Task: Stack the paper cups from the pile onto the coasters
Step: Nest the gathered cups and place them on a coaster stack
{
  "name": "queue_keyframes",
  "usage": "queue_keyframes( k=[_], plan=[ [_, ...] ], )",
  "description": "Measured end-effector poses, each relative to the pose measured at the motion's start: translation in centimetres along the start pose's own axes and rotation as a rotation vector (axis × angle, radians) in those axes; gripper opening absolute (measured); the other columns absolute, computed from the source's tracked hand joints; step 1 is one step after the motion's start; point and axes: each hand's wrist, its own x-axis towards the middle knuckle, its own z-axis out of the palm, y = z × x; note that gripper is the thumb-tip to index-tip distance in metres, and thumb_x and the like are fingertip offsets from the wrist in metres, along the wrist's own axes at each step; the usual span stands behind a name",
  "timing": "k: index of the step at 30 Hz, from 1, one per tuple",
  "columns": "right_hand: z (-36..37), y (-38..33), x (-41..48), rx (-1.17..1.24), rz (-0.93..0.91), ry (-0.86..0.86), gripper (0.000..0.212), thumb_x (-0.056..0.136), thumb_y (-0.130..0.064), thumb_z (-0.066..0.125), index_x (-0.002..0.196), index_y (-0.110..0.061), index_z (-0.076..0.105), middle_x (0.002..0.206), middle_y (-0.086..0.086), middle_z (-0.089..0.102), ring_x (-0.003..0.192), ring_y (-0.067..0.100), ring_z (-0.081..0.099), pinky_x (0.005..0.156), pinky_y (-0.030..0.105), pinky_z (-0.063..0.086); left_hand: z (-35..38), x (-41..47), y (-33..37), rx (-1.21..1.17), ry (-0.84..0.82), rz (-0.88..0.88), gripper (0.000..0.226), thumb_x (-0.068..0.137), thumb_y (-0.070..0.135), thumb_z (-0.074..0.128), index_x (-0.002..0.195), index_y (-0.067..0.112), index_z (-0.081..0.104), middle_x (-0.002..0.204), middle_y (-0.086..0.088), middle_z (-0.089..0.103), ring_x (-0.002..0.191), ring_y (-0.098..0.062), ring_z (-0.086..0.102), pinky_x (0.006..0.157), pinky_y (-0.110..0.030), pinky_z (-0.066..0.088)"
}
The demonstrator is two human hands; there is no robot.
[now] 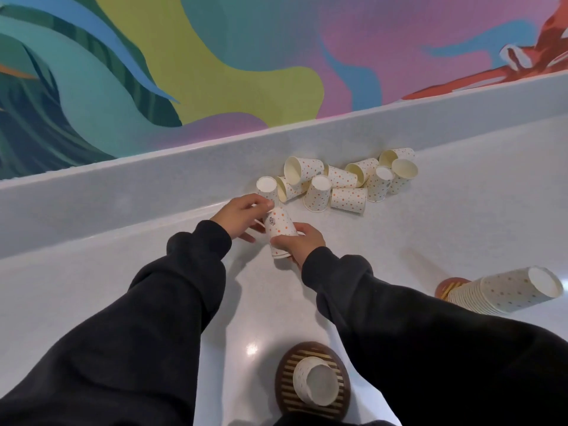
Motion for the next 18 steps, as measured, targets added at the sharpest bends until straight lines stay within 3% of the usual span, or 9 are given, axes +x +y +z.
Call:
queue_keyframes(
  k=[2, 4, 6, 9, 12, 14, 18],
  plan=[
    [-0.5, 0.1, 0.0, 0.016, 0.019, 0.014, 0.066, 0.074, -0.018, 0.085, 0.134, -0.018, 0.056, 0.128, 0.011, 0.064, 0.111, 0.030, 0.065, 0.089, 0.043, 0.060, -0.5, 2.2, -0.2, 0.168, 0.157, 0.100, 0.030, 0.099, 0.046, 0.063, 0.122, 0.028, 0.068, 0.118, 0.000, 0.070, 0.105, -0.025, 0.069, 0.086, -0.041, 0.058],
    [-0.8, 0.3, 0.1, 0.069, 0.051, 0.009, 0.060, 0.081, -0.014, 0.081, 0.134, -0.019, 0.053, 0.128, 0.010, 0.061, 0.110, 0.029, 0.065, 0.070, 0.033, 0.059, -0.6, 4.7, -0.4, 0.389, 0.263, 0.191, 0.044, 0.096, 0.036, 0.070, 0.138, 0.030, 0.059, 0.139, -0.003, 0.058, 0.120, -0.026, 0.060, 0.103, -0.038, 0.050],
    [-1.0, 0.4, -0.3, 0.124, 0.089, -0.020, 0.054, 0.086, -0.012, 0.078, 0.130, -0.023, 0.049, 0.124, 0.008, 0.057, 0.103, 0.025, 0.064, 0.057, 0.027, 0.056, -0.1, 6.6, -0.6, 0.559, 0.182, 0.204, 0.067, 0.091, 0.028, 0.076, 0.151, 0.033, 0.046, 0.159, -0.005, 0.038, 0.139, -0.027, 0.047, 0.115, -0.037, 0.039],
    [-1.4, 0.8, -0.7, 0.099, 0.074, -0.022, 0.055, 0.087, -0.016, 0.078, 0.133, -0.024, 0.049, 0.118, 0.004, 0.057, 0.091, 0.015, 0.061, 0.062, 0.028, 0.054, 1.3, 8.0, -1.4, 0.658, 0.120, 0.199, 0.074, 0.089, 0.025, 0.078, 0.152, 0.039, 0.040, 0.161, -0.004, 0.035, 0.141, -0.028, 0.045, 0.113, -0.037, 0.040],
    [-2.0, 1.7, -0.9, 0.075, 0.057, 0.022, 0.060, 0.082, -0.016, 0.082, 0.135, -0.021, 0.055, 0.124, 0.006, 0.062, 0.106, 0.025, 0.064, 0.086, 0.039, 0.060, 2.7, 6.9, -2.4, 0.596, 0.193, 0.207, 0.061, 0.095, 0.019, 0.071, 0.143, 0.044, 0.043, 0.144, -0.003, 0.051, 0.117, -0.025, 0.060, 0.094, -0.029, 0.047],
    [-2.5, 2.2, -1.2, 0.071, 0.054, 0.042, 0.059, 0.079, -0.015, 0.084, 0.132, -0.018, 0.059, 0.126, 0.008, 0.065, 0.111, 0.028, 0.065, 0.099, 0.045, 0.056, 3.0, 5.2, -2.8, 0.491, 0.236, 0.187, 0.057, 0.095, 0.019, 0.071, 0.139, 0.044, 0.046, 0.136, -0.002, 0.057, 0.108, -0.023, 0.062, 0.090, -0.030, 0.049],
    [-3.5, 2.6, -2.9, 0.032, 0.037, 0.017, 0.059, 0.082, -0.015, 0.083, 0.136, -0.019, 0.058, 0.123, 0.005, 0.063, 0.114, 0.028, 0.062, 0.099, 0.040, 0.053, 2.1, 0.4, -1.7, -0.080, 0.355, 0.132, 0.050, 0.092, 0.022, 0.076, 0.134, 0.038, 0.054, 0.127, -0.002, 0.064, 0.109, -0.025, 0.066, 0.088, -0.039, 0.061]
  ],
)
